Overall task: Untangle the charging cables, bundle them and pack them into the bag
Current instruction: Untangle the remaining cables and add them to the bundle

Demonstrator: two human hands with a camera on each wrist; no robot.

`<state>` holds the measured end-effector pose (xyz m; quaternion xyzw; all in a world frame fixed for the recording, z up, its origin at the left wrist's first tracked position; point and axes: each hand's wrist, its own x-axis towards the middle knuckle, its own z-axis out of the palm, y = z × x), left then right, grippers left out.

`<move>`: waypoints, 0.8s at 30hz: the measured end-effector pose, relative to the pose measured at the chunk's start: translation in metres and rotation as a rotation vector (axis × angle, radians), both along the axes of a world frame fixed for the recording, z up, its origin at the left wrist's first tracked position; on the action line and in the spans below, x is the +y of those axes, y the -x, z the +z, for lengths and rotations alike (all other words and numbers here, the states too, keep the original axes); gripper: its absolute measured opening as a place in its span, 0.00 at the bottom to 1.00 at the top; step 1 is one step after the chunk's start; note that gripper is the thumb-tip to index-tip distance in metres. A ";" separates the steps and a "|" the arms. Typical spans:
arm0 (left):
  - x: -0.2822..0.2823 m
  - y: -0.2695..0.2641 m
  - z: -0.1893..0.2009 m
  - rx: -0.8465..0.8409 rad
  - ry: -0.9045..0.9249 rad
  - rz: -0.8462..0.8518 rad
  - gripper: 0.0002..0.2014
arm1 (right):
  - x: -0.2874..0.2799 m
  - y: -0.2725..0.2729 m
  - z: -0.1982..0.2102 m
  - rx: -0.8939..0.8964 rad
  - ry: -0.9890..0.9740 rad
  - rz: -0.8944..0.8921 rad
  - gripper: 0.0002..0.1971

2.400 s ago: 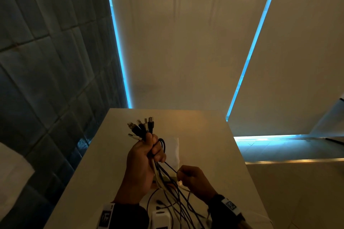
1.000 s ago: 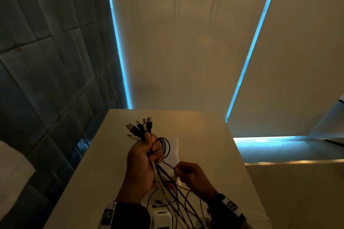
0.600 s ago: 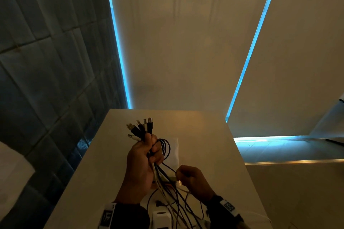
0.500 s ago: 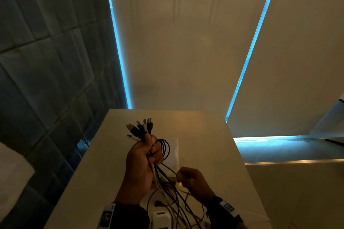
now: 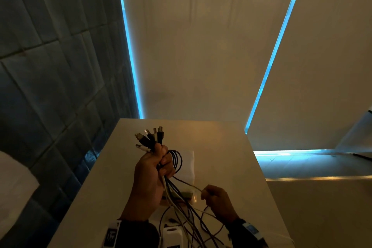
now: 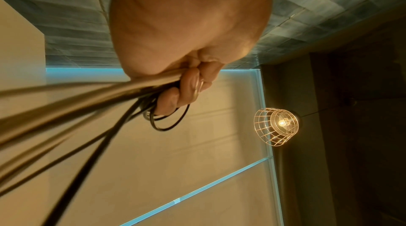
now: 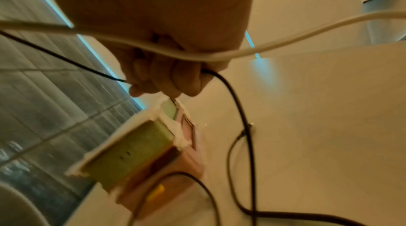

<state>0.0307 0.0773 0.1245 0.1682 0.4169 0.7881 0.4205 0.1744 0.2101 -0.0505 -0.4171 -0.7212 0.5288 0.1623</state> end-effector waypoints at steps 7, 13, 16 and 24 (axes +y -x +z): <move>0.005 -0.007 -0.003 -0.019 0.114 0.037 0.15 | -0.022 0.017 0.125 0.530 0.074 0.045 0.09; 0.003 -0.006 -0.003 -0.064 0.044 0.014 0.16 | -0.048 0.019 0.154 0.529 0.022 0.340 0.08; -0.001 -0.004 0.002 -0.139 -0.069 0.028 0.15 | -0.041 0.015 0.133 0.455 0.004 0.325 0.09; -0.001 -0.005 0.002 -0.055 -0.078 0.013 0.13 | -0.026 0.007 0.080 0.311 0.013 0.243 0.12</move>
